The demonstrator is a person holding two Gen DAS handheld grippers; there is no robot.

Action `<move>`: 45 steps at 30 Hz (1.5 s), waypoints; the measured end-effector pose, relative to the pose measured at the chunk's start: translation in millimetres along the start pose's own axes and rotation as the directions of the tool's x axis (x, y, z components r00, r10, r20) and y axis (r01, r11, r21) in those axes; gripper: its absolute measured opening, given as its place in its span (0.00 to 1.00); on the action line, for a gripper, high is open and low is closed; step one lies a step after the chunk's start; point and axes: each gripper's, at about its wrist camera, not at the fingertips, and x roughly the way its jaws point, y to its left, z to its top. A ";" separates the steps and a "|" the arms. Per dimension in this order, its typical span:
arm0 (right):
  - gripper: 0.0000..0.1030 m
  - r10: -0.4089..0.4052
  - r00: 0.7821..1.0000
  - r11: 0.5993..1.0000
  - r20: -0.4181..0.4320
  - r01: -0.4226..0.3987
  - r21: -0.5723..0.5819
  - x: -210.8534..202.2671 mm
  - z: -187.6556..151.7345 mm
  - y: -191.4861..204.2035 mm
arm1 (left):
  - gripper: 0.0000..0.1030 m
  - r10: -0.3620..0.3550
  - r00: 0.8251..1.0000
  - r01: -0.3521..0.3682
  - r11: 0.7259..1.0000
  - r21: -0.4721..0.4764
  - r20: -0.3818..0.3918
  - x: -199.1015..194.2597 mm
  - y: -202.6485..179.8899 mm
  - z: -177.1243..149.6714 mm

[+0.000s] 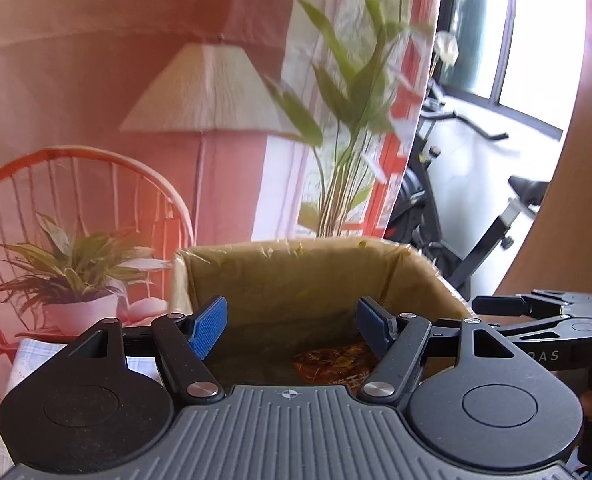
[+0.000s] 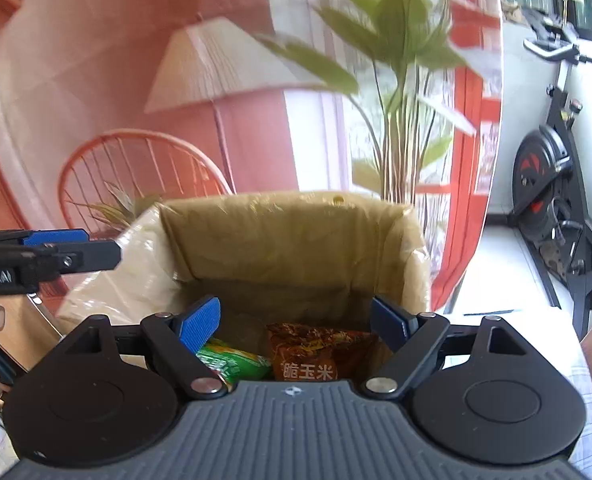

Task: Organize snacks
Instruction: 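Open both grippers over the box, dropping both bags inside, then grasp an orange bag with the left gripper while the right grasps the yellow bag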

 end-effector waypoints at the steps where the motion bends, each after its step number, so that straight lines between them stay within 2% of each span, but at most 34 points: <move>1: 0.82 0.006 1.000 1.000 0.014 -0.006 0.004 -8.2 -0.8 1.1 | 0.72 0.004 1.000 -0.004 1.000 -0.001 0.010 -10.3 1.2 0.3; 8: 0.82 0.055 0.995 0.998 0.089 -0.056 0.011 -56.9 -13.2 11.1 | 0.72 0.029 0.997 -0.030 0.999 0.020 0.067 -71.8 10.6 -7.9; 15: 0.82 0.073 0.991 0.996 0.116 -0.067 -0.054 -80.8 -47.9 32.0 | 0.72 0.031 0.998 -0.030 0.999 -0.021 0.046 -97.6 30.8 -46.6; 21: 0.82 0.075 0.992 0.997 0.097 -0.071 -0.040 -75.5 -91.1 43.2 | 0.72 0.043 0.999 -0.043 0.997 -0.057 0.001 -93.4 41.8 -95.1; 27: 0.82 0.052 0.997 0.999 0.060 -0.052 -0.002 -63.1 -130.6 49.4 | 0.76 0.000 0.997 -0.012 0.989 -0.144 -0.083 -71.2 51.5 -138.5; 31: 0.82 0.035 0.999 0.998 0.030 -0.036 0.042 -54.5 -151.0 47.7 | 0.77 -0.030 0.989 -0.005 0.972 -0.233 -0.146 -54.7 60.8 -164.1; 37: 0.82 0.055 0.998 0.994 -0.020 -0.053 0.094 -45.1 -174.1 44.5 | 0.82 -0.034 0.980 -0.020 0.964 -0.266 -0.195 -37.3 62.2 -188.6; 41: 0.82 0.064 0.997 0.992 -0.044 -0.059 0.111 -41.1 -184.8 44.9 | 0.82 -0.052 0.972 -0.028 0.944 -0.330 -0.231 -25.2 74.2 -203.9; 45: 0.82 0.062 0.995 0.993 -0.074 -0.055 0.100 -36.2 -194.2 47.5 | 0.82 -0.073 0.964 -0.022 0.936 -0.350 -0.256 -17.1 78.4 -214.5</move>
